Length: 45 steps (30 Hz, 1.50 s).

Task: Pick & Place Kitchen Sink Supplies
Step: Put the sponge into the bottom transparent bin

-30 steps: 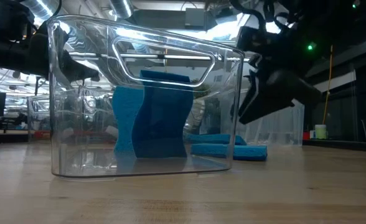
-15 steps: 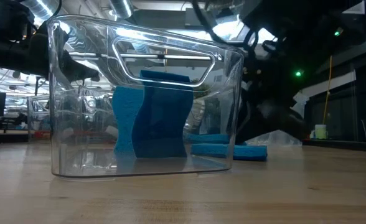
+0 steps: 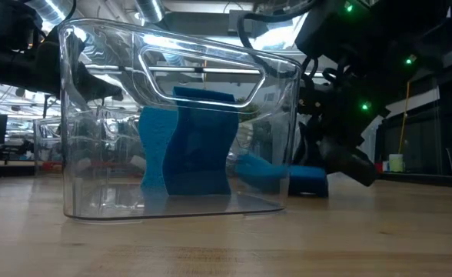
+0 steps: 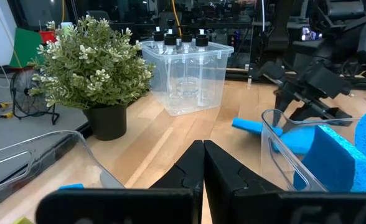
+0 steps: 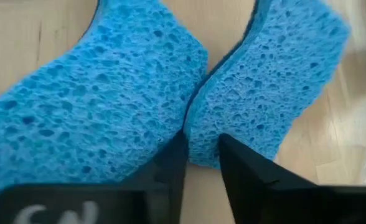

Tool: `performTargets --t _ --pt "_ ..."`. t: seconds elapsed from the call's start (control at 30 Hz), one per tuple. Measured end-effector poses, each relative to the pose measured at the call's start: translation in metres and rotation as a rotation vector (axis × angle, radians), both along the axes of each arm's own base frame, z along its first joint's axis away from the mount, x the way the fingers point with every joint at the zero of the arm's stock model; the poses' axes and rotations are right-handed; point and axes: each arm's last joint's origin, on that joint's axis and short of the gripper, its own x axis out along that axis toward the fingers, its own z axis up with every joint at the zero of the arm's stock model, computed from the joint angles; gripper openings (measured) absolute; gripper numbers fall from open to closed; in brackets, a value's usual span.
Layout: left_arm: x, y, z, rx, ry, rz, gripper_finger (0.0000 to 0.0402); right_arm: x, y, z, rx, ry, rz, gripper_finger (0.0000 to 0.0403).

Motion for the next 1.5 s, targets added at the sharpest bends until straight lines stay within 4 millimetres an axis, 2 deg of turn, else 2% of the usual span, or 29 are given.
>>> performTargets --t 0.2,0.53,0.77,0.93,1.17,1.3,1.5 --pt "0.000 0.000 0.000 0.000 0.000 0.000 0.0002 0.000 -0.002 0.000 0.008 -0.007 -0.024 0.0011" --pt "0.000 0.000 0.000 0.000 0.000 0.000 0.0002 -0.001 -0.004 0.005 0.087 -0.072 -0.117 0.0004" --pt "0.000 0.000 0.000 0.000 0.001 0.000 0.0002 -0.016 -0.010 0.050 0.215 -0.182 -0.200 0.0002" --pt "0.000 0.000 0.000 0.000 0.000 0.000 0.0002 -0.030 -0.022 0.092 0.435 -0.289 -0.214 0.0001" --pt "0.000 0.000 0.000 0.000 0.000 0.000 0.0002 -0.045 -0.031 0.146 0.750 -0.502 -0.102 0.0001" --pt "0.000 0.000 0.000 0.000 0.000 0.000 0.0002 -0.050 -0.032 0.167 0.858 -0.619 -0.037 0.0001" --pt "0.000 0.000 0.000 0.000 0.001 0.000 0.0002 -0.043 -0.028 0.180 0.942 -0.735 0.058 0.0001"
